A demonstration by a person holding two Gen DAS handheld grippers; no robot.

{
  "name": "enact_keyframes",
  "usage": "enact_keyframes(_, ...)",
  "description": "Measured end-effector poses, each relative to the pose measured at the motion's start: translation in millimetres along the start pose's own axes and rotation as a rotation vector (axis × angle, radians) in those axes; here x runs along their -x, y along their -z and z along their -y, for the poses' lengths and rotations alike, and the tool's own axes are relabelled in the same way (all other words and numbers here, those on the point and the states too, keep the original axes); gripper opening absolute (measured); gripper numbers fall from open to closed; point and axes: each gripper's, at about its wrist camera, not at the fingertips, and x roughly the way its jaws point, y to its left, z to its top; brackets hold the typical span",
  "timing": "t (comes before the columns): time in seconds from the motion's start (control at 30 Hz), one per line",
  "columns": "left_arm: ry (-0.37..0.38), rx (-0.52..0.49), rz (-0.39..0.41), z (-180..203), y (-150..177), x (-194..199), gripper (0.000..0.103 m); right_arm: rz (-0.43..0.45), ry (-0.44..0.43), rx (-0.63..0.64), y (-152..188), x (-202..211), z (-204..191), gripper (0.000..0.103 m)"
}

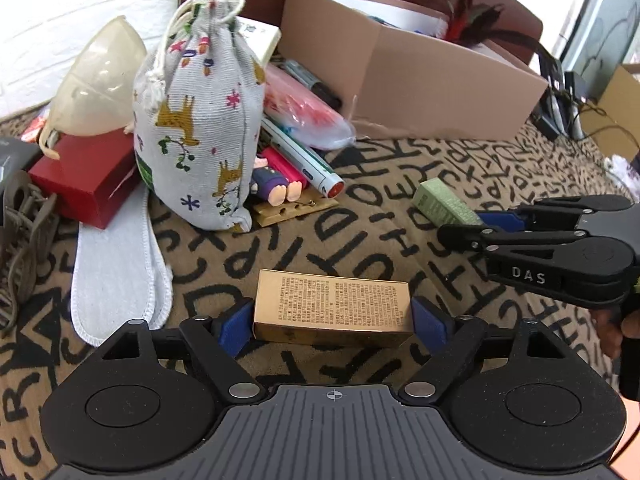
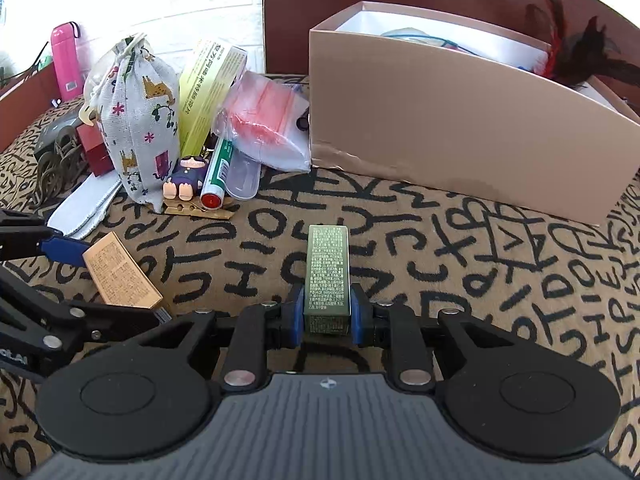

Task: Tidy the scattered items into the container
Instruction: 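Carry both boxes over the cardboard box and open both tools to drop them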

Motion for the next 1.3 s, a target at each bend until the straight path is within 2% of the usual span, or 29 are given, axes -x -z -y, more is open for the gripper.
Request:
enact_keyframes(0.1, -0.028, -0.014, 0.010, 7, -1, -4, 0.090, 0.008, 0.013, -0.015, 0, -2, -2, 0.027)
enact_keyframes(0.13, -0.035, -0.025, 0.013, 9, -1, -5, 0.083, 0.010, 0.014, -0.008, 0, -6, -2, 0.027)
enact_keyframes(0.23, -0.047, -0.046, 0.018, 11, 0, -4, 0.082, 0.016, 0.010, 0.007, 1, -9, -2, 0.026)
enact_keyframes(0.33, -0.022, -0.025, 0.006, 10, -2, 1, 0.082, 0.007, -0.024, -0.021, -1, -5, 5, 0.025)
enact_keyframes(0.43, 0.045, -0.003, 0.029, 13, -10, 17, 0.082, 0.039, -0.057, -0.057, -4, 11, 16, 0.025)
enact_keyframes(0.63, 0.121, -0.068, 0.166, 42, -66, 46, 0.082, 0.167, -0.006, -0.072, -32, 50, 46, 0.025)
enact_keyframes(0.7, 0.157, -0.075, 0.205, 54, -92, 48, 0.082, 0.209, 0.032, -0.071, -44, 61, 59, 0.025)
enact_keyframes(0.8, 0.164, -0.093, 0.257, 75, -128, 44, 0.082, 0.274, 0.100, -0.074, -63, 75, 81, 0.025)
enact_keyframes(0.9, 0.182, -0.076, 0.297, 93, -166, 32, 0.082, 0.333, 0.177, -0.073, -82, 85, 103, 0.025)
enact_keyframes(1.03, 0.150, -0.048, 0.317, 118, -211, -2, 0.082, 0.375, 0.269, -0.093, -103, 85, 136, 0.025)
enact_keyframes(1.17, 0.152, -0.040, 0.277, 132, -240, -46, 0.082, 0.373, 0.277, -0.160, -114, 69, 174, 0.025)
enact_keyframes(1.3, 0.145, -0.061, 0.236, 141, -251, -81, 0.082, 0.341, 0.252, -0.211, -119, 44, 201, 0.026)
